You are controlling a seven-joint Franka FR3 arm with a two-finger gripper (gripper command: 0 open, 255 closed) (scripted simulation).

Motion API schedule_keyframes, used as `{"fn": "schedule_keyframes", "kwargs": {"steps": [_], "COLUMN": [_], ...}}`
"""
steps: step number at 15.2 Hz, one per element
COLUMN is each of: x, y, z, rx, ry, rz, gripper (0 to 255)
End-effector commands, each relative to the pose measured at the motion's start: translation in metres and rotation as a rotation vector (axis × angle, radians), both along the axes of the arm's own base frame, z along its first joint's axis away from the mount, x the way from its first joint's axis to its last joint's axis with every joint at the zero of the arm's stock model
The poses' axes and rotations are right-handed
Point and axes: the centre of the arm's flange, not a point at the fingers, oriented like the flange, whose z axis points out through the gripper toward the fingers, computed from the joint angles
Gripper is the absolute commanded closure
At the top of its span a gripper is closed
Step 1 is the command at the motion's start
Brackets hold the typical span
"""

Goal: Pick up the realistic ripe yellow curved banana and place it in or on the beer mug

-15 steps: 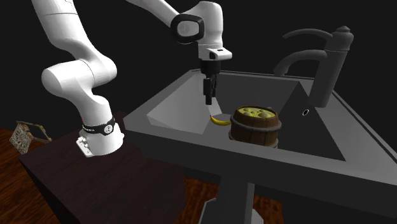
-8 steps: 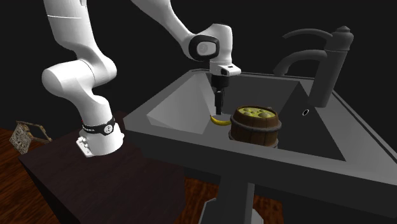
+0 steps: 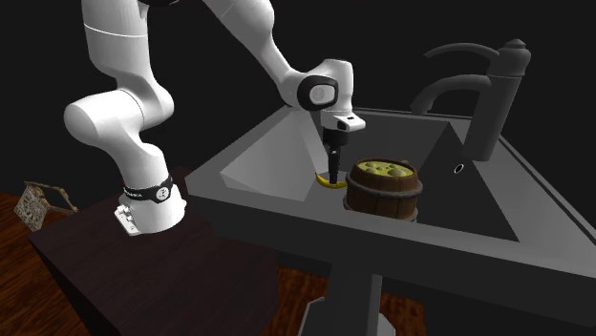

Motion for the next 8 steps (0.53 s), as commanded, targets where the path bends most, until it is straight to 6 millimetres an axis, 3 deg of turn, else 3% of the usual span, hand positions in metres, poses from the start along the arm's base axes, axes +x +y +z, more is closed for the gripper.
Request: {"fn": "schedule_keyframes", "kwargs": {"steps": [1, 2, 8], "x": [0.0007, 0.0013, 0.0013], "y": [-0.0013, -0.0018, -0.0018], "z": [-0.0115, -0.0198, -0.0198], "rx": [0.0, 0.0, 0.0], "ry": [0.0, 0.0, 0.0], "rz": [0.0, 0.0, 0.0], "gripper": [0, 0, 0]}}
